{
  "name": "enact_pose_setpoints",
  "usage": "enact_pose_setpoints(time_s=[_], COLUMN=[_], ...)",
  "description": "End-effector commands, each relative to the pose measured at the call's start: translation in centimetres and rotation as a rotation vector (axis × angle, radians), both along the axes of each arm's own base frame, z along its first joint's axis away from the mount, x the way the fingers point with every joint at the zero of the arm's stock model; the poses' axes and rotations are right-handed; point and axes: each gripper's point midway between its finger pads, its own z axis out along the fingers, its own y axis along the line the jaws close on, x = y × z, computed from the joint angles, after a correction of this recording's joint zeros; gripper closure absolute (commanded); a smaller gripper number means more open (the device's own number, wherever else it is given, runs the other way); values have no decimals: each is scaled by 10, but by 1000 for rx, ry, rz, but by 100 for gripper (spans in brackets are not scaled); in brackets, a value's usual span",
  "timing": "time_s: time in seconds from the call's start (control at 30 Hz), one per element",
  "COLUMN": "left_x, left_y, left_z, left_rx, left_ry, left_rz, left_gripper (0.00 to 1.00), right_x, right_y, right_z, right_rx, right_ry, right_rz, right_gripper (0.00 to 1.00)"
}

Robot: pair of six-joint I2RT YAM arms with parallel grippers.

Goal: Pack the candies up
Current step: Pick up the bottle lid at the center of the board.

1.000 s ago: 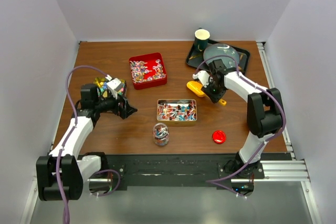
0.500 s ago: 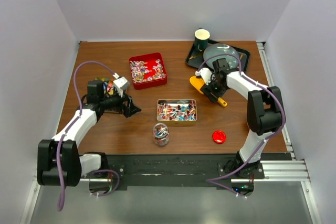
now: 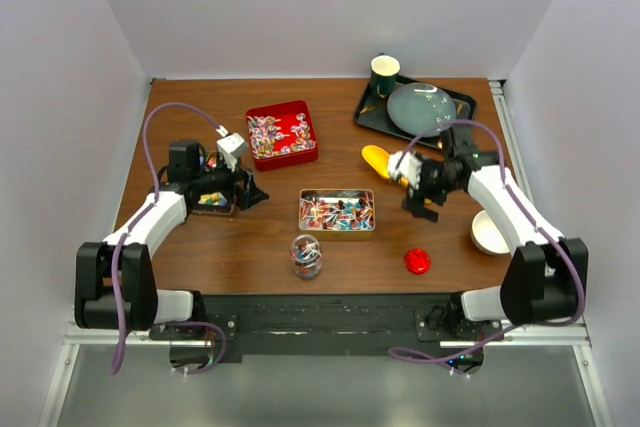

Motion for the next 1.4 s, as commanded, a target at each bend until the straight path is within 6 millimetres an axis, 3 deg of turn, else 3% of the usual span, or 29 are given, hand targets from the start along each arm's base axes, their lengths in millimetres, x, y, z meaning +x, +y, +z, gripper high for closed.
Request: enact_pose_setpoints(time_s=[0.0, 0.17, 0.5, 0.73, 1.0, 1.37], left_x=[21, 30, 47, 46, 45, 39], left_y=[0, 1, 2, 5, 7, 7], left_z=[14, 14, 12, 13, 13, 7], left_rx=[8, 20, 45, 64, 75, 86], left_ry=[-68, -61, -40, -40, -56, -48], left_rz=[0, -4, -12, -5, 5, -10], left_gripper=[0, 0, 0, 0, 0, 0], right_x=[-58, -83, -118, -123, -118, -109], right_y=[2, -5, 5, 7, -1, 1], right_z=[-33, -52, -56, -66, -84, -95], right_rx=[-37, -115, -132, -136, -191, -207], right_ry=[116, 179, 215, 266, 208, 145], right_rz=[362, 499, 636, 652, 670, 664], right_gripper=[1, 1, 1, 1, 2, 14])
